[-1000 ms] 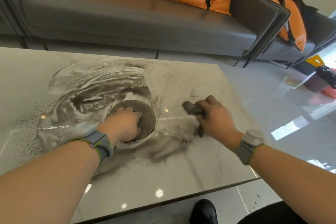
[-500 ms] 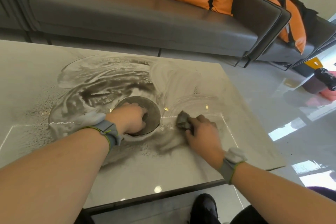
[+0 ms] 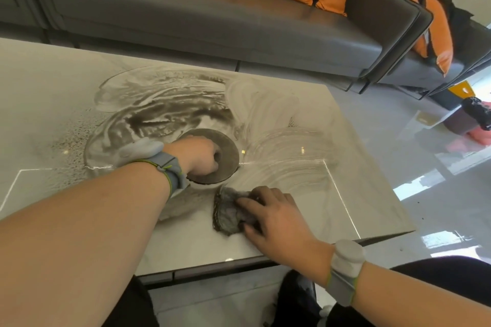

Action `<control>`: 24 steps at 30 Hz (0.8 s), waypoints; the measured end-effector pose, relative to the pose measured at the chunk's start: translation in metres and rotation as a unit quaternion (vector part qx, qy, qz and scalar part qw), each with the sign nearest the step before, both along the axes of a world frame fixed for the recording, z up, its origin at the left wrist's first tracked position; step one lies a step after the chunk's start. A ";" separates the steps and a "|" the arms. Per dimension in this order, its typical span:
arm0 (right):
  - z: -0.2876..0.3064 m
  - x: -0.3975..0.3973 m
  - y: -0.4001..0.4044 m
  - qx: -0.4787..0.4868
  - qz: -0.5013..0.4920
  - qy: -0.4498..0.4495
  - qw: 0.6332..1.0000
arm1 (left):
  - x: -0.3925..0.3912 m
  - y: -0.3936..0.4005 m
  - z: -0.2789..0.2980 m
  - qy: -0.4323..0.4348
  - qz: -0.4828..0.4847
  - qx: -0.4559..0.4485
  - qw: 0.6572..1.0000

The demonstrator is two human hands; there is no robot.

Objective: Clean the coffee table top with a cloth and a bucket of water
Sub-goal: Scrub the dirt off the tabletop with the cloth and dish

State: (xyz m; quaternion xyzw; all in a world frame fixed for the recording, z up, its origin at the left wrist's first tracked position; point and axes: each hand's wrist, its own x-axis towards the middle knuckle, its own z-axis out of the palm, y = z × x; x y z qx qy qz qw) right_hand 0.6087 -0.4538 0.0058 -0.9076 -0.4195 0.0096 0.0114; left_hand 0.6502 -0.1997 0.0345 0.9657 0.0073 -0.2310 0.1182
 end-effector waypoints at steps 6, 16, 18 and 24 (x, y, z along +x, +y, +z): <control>-0.004 -0.006 0.013 -0.027 0.019 -0.023 0.999 | -0.010 0.001 0.012 0.035 0.025 0.013 0.999; 0.010 0.041 0.007 0.071 -0.032 -0.075 0.994 | -0.015 -0.010 0.010 -0.001 0.029 0.064 0.998; 0.011 0.077 0.004 0.067 -0.091 -0.099 0.989 | -0.015 -0.010 0.008 -0.011 0.028 0.086 0.996; 0.017 0.189 0.003 0.032 -0.247 -0.098 0.964 | -0.007 -0.006 0.005 -0.030 0.042 0.077 0.996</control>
